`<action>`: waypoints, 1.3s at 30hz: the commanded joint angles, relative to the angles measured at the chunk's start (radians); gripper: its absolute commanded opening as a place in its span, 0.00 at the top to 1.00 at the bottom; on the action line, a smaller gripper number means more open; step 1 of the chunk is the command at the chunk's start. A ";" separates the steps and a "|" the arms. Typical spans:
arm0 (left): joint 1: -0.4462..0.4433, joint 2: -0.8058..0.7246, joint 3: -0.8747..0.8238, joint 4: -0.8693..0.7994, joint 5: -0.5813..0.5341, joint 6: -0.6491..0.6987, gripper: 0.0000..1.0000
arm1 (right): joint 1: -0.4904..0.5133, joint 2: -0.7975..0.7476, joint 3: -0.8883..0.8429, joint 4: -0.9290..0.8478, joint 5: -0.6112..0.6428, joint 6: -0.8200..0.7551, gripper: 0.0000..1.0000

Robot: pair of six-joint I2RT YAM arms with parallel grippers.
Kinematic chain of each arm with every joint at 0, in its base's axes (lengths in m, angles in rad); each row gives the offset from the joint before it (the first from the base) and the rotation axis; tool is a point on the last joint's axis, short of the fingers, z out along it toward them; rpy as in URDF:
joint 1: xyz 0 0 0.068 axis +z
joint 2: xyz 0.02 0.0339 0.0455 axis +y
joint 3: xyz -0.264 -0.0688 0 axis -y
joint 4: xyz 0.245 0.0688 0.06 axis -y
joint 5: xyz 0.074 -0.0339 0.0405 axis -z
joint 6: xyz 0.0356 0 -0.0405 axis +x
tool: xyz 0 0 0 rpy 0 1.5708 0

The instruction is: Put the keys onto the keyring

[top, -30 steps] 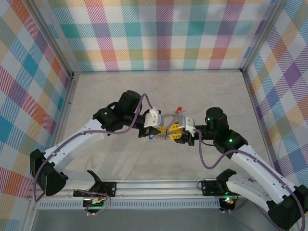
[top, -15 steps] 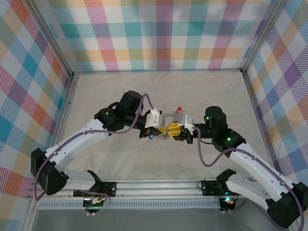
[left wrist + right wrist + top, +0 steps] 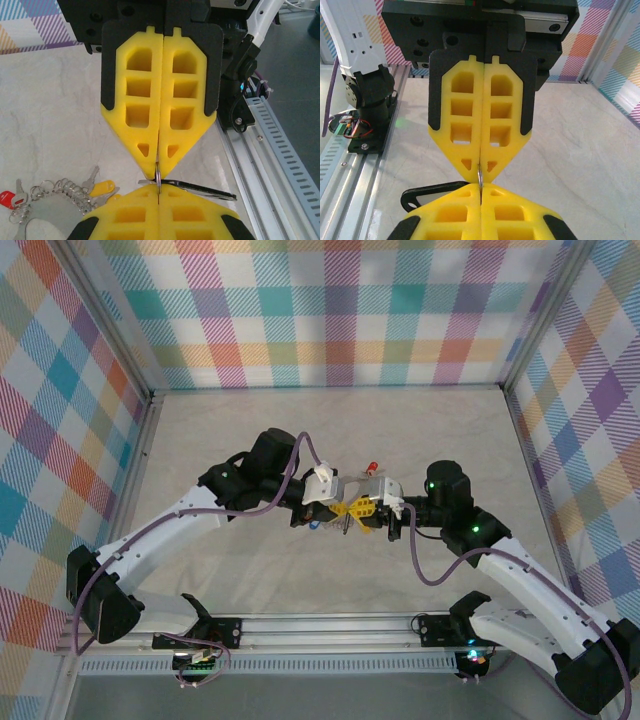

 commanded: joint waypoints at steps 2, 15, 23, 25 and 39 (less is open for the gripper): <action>-0.017 -0.005 0.027 0.071 0.010 -0.039 0.88 | 0.004 -0.030 0.002 0.035 0.002 -0.014 1.00; -0.017 0.003 0.038 0.082 0.035 -0.041 0.89 | 0.005 -0.040 -0.016 0.066 0.014 -0.005 1.00; -0.016 -0.001 0.045 0.074 0.051 -0.036 1.00 | 0.003 -0.055 -0.021 0.036 0.048 -0.021 0.74; -0.015 -0.012 0.041 0.066 -0.005 -0.041 1.00 | 0.002 -0.077 -0.024 0.010 0.091 -0.045 0.59; 0.036 -0.031 0.029 0.011 -0.043 -0.094 1.00 | -0.051 -0.075 -0.015 0.007 0.708 0.308 0.16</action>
